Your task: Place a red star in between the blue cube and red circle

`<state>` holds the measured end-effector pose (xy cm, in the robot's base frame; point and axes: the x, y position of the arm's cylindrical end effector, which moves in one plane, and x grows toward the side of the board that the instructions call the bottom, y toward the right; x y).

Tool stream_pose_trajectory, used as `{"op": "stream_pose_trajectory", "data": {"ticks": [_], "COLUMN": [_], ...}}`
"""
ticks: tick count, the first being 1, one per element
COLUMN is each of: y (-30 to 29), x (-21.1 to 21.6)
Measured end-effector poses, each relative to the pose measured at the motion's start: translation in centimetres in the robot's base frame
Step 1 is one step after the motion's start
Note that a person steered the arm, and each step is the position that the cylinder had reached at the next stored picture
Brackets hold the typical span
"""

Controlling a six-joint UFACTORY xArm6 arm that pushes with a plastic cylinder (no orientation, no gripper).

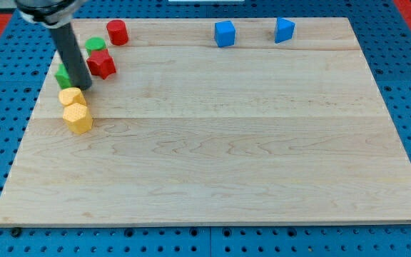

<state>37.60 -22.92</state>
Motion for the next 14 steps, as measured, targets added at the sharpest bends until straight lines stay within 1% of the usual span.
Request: {"op": "stream_pose_trajectory", "data": {"ticks": [1, 3, 4, 5, 6, 7, 10, 11, 12, 13, 14], "y": [0.3, 6.6, 7.5, 4.0, 0.2, -0.1, 10.3, 11.0, 11.0, 11.7, 12.7], "x": [-0.2, -3.0, -1.4, -0.2, -1.4, -3.3, -8.3, -8.9, -7.0, -7.3, -9.5]}}
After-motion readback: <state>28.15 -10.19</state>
